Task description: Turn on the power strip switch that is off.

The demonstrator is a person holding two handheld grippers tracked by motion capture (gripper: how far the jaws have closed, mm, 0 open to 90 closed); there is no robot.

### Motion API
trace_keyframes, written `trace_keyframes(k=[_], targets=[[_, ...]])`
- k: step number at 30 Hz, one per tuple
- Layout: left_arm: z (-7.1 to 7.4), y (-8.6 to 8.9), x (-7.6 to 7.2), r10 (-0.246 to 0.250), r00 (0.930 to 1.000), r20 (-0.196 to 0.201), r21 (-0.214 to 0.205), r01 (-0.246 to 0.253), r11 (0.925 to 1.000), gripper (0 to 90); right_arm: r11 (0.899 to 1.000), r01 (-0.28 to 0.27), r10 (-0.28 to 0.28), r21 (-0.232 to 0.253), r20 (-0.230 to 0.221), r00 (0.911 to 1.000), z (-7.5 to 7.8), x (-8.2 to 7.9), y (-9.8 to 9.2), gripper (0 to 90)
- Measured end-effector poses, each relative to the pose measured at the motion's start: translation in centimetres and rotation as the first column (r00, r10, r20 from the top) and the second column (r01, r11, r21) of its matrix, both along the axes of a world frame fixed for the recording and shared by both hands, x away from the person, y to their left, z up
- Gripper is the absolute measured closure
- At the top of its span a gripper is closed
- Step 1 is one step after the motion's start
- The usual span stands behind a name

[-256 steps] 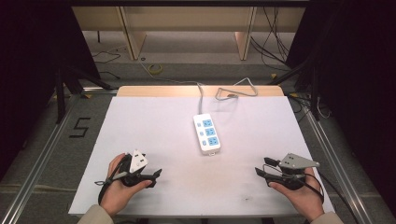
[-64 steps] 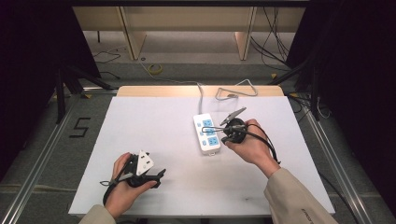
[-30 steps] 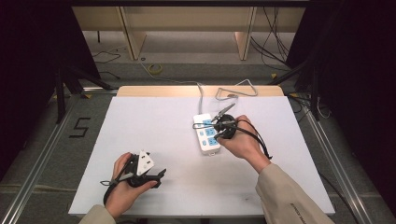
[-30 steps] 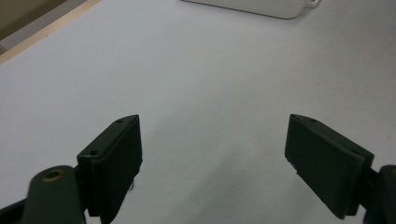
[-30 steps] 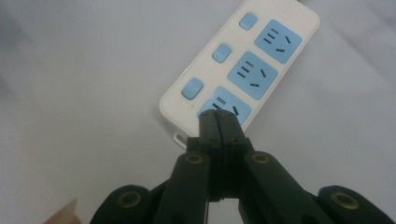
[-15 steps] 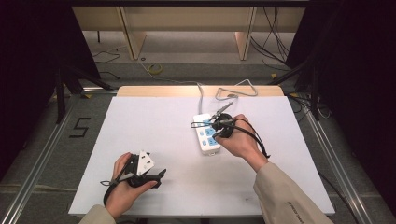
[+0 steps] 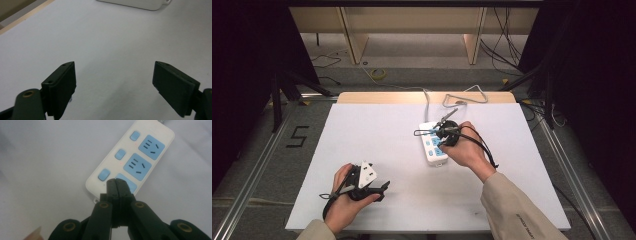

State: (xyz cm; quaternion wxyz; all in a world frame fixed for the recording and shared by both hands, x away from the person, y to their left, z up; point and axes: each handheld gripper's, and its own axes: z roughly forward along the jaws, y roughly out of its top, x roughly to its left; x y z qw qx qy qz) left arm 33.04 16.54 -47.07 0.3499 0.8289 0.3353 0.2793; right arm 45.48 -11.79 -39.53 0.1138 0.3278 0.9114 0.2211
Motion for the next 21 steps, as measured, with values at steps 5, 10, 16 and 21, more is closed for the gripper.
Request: trace_keyframes(k=[5,10,16,21], targets=[[0.0,0.0,0.0,-0.001,1.0000,0.001,0.002,0.001,1.0000,18.9,1.000,-0.002,0.002,-0.003,-0.004,1.0000,0.0,0.2,0.3,90.0],[0.0,0.0,0.0,-0.001,1.0000,0.001,0.000,0.001,1.0000,19.0,1.000,-0.003,0.003,-0.008,-0.005,1.0000,-0.2,0.4,0.6,90.0],[0.0,0.0,0.0,-0.001,1.0000,-0.001,-0.002,0.001,1.0000,19.0,1.000,-0.004,0.004,-0.010,-0.012,0.9999,-0.2,0.5,0.8,90.0],[0.0,0.0,0.0,-0.002,1.0000,0.002,-0.002,0.002,1.0000,19.0,1.000,-0.001,0.000,-0.012,-0.013,0.9999,-0.3,0.6,1.2,90.0]])
